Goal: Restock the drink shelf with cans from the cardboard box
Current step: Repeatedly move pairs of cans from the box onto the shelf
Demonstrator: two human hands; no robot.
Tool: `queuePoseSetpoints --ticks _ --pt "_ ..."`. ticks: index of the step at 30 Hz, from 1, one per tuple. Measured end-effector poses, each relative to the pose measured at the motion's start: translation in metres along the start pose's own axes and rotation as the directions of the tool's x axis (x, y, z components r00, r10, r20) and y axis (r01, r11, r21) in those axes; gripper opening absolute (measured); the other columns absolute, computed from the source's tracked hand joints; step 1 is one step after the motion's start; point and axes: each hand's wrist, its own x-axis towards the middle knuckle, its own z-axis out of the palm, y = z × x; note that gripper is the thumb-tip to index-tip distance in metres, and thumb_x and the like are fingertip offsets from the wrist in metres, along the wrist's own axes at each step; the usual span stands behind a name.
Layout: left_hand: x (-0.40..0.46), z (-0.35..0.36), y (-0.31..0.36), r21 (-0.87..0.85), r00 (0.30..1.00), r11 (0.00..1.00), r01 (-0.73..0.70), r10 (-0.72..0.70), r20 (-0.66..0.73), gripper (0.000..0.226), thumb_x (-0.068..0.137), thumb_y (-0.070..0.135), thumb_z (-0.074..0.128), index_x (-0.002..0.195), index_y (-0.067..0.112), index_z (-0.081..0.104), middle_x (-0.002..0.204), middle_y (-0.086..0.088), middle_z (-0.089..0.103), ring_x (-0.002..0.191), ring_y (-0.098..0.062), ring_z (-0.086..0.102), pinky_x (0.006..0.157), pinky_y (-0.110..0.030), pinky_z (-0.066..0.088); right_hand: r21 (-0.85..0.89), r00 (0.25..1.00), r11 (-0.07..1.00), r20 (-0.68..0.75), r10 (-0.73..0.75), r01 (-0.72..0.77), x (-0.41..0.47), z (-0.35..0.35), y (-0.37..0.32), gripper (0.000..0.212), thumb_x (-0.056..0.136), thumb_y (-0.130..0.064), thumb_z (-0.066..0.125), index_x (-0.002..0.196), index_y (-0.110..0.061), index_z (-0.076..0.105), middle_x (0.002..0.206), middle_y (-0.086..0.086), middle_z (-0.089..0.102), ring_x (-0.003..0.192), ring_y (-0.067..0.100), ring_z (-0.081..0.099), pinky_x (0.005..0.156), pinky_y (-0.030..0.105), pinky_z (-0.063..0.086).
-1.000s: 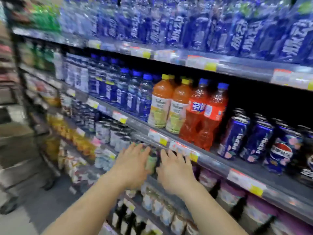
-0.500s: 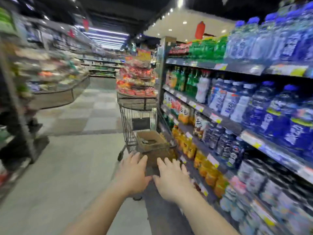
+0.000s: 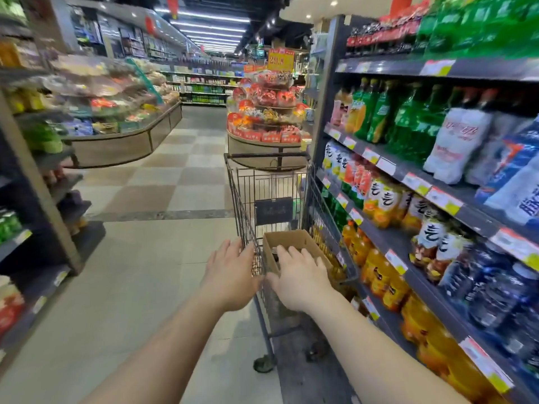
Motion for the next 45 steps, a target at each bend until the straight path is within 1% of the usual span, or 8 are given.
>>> queuePoseSetpoints --ticks 7,13,19,25,31,39,42,45 --pt "0.160 0.015 -0.038 -0.039 0.998 0.997 -0.062 0.062 0.006 0.075 0.091 0.053 0.048 0.151 0.023 0.014 0.161 -0.006 0.008 0.148 -0.027 0.003 0.120 -0.045 0.009 0.034 0.994 0.994 0.003 0.107 -0.107 0.146 0.007 0.010 0.066 0.099 -0.051 0.037 0.155 -0.024 0.013 0.163 0.004 0.016 0.150 0.028 0.011 0.120 0.052 0.008" --pt "0.302 0.029 -0.069 -0.032 0.964 0.964 -0.264 0.265 0.031 0.074 0.093 0.049 0.050 0.152 0.025 0.012 0.162 -0.005 0.006 0.149 -0.026 0.001 0.121 -0.044 0.007 0.162 0.937 0.937 -0.121 0.329 -0.308 0.263 0.019 0.032 0.066 0.096 -0.047 0.048 0.152 -0.024 0.023 0.157 0.001 0.031 0.145 0.023 0.027 0.118 0.046 0.025" --pt "0.408 0.051 -0.061 -0.063 0.854 0.867 -0.494 0.497 0.151 0.077 0.092 0.044 0.054 0.153 0.027 0.009 0.162 -0.004 0.005 0.149 -0.026 0.001 0.121 -0.045 0.009 0.258 0.815 0.799 -0.071 0.576 -0.543 0.318 0.038 0.060 0.073 0.092 -0.051 0.054 0.152 -0.028 0.020 0.157 0.000 0.031 0.145 0.023 0.026 0.118 0.045 0.025" --pt "0.467 0.097 -0.019 -0.137 0.713 0.742 -0.656 0.669 0.210 0.077 0.093 0.044 0.053 0.153 0.026 0.008 0.161 -0.003 0.008 0.148 -0.025 0.005 0.120 -0.039 0.008 0.329 0.726 0.705 -0.080 0.683 -0.628 0.343 0.069 0.102 0.073 0.091 -0.052 0.056 0.152 -0.031 0.021 0.157 -0.003 0.031 0.145 0.021 0.027 0.118 0.045 0.024" --pt "0.516 0.155 -0.022 -0.213 0.669 0.740 -0.638 0.670 0.323 0.078 0.090 0.041 0.059 0.152 0.028 0.014 0.158 -0.002 0.022 0.144 -0.022 0.018 0.119 -0.038 0.015 0.401 0.700 0.645 -0.014 0.714 -0.650 0.388 0.115 0.133 0.069 0.089 -0.049 0.060 0.149 -0.031 0.028 0.148 -0.004 0.044 0.137 0.020 0.039 0.114 0.041 0.031" --pt "0.557 0.245 -0.042 -0.298 0.594 0.758 -0.581 0.645 0.482 0.075 0.089 0.038 0.062 0.151 0.026 0.021 0.153 0.000 0.033 0.139 -0.020 0.029 0.117 -0.034 0.024 0.422 0.665 0.563 0.142 0.733 -0.711 0.432 0.203 0.158 0.070 0.089 -0.052 0.057 0.149 -0.030 0.028 0.144 0.000 0.048 0.133 0.021 0.042 0.110 0.032 0.034" --pt "0.576 0.278 -0.052 -0.324 0.562 0.764 -0.558 0.635 0.530 0.072 0.090 0.031 0.063 0.150 0.024 0.024 0.151 -0.002 0.034 0.137 -0.019 0.031 0.111 -0.021 0.024 0.433 0.631 0.508 0.211 0.746 -0.745 0.450 0.240 0.164 0.071 0.090 -0.048 0.058 0.150 -0.033 0.024 0.145 0.002 0.047 0.133 0.024 0.042 0.109 0.035 0.035" --pt "0.595 0.306 -0.064 -0.342 0.530 0.756 -0.559 0.642 0.554 0.070 0.090 0.024 0.063 0.150 0.023 0.026 0.153 -0.002 0.030 0.139 -0.015 0.027 0.103 -0.008 0.012 0.451 0.604 0.456 0.271 0.749 -0.767 0.468 0.275 0.168 0.075 0.089 -0.044 0.061 0.151 -0.034 0.020 0.146 0.004 0.044 0.132 0.026 0.041 0.108 0.038 0.036"
